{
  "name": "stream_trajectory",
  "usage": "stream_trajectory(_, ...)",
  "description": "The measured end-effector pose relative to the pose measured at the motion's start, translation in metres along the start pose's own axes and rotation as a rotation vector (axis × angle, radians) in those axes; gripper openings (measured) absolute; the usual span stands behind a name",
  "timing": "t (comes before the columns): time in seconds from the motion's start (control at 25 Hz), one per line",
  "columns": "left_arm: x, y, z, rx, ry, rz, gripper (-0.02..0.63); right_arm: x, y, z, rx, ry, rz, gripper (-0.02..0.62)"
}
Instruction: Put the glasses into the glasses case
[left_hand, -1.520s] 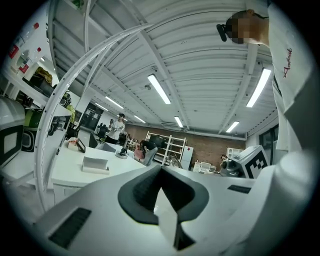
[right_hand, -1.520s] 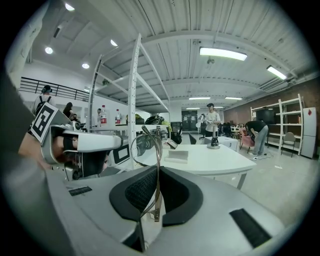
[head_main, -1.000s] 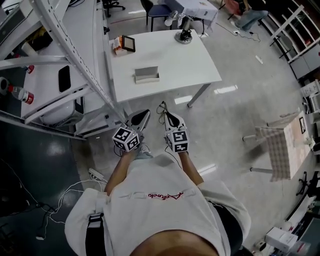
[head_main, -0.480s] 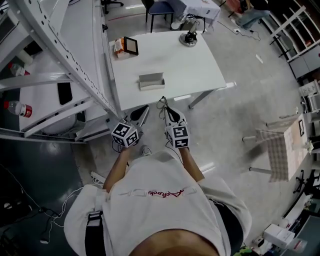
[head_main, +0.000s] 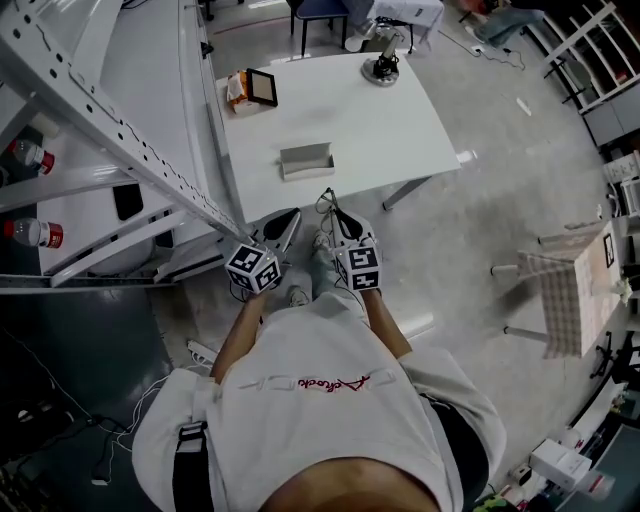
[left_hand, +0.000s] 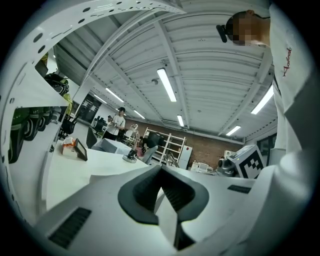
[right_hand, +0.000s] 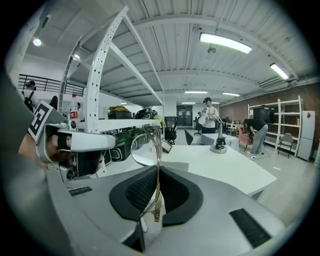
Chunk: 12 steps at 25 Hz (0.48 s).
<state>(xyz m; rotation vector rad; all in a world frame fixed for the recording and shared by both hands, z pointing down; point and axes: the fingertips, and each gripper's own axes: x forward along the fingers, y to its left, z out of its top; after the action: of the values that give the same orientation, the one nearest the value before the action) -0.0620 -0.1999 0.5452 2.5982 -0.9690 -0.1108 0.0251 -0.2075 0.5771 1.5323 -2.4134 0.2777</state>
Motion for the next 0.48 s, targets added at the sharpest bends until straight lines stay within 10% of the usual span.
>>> stream_trajectory(0.48,0.041,0.044,0.008,-0.023,0.034,0.017,0.025,0.060,-0.024,0.002,0.030,0.035,0.019,0.012)
